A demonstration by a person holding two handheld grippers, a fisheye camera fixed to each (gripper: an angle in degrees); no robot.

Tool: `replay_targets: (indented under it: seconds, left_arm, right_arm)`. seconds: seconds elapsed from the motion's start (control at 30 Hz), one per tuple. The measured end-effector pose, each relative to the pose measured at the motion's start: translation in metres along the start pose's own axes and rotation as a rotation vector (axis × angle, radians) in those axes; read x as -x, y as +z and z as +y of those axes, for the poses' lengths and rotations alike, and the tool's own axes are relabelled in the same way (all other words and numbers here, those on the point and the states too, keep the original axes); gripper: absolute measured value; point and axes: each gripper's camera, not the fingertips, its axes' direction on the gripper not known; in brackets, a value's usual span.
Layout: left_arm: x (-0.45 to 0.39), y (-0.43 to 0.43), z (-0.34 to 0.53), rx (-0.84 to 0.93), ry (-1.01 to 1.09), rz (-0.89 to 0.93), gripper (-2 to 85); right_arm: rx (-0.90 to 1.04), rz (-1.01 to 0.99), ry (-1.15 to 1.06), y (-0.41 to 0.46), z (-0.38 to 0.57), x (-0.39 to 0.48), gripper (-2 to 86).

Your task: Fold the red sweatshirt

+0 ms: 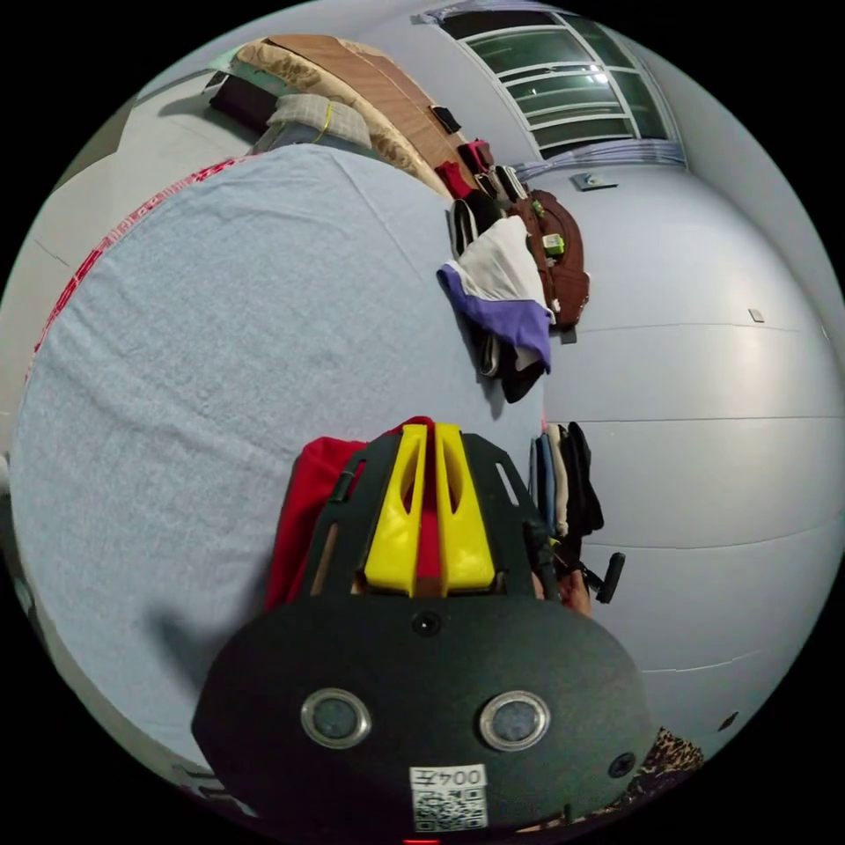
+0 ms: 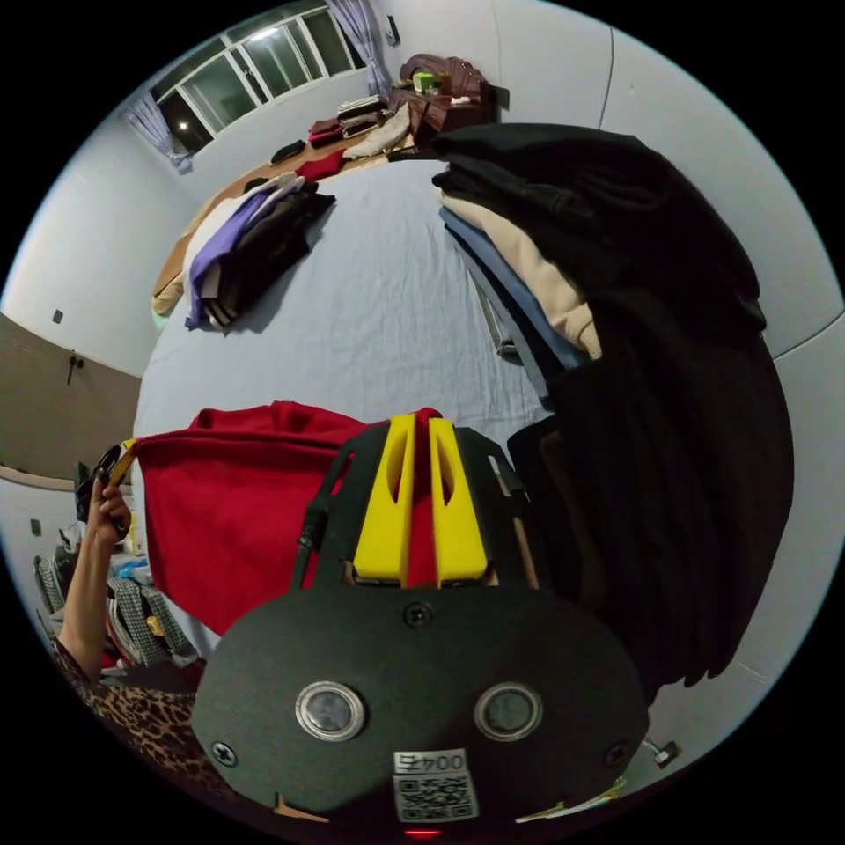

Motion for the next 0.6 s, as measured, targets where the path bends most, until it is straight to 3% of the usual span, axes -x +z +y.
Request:
replay_targets:
  seconds: [0.27, 0.6]
  left_arm:
    - [0.028, -0.006, -0.035, -0.022, -0.06, 0.087, 1.4]
    - [0.071, -0.135, -0.01, -0.186, 0.086, 0.062, 1.5]
  right_arm:
    - [-0.02, 0.001, 0.043, -0.025, 0.002, 0.002, 5.1]
    - [-0.011, -0.073, -0.028, -0.116, 0.026, -0.014, 4.7]
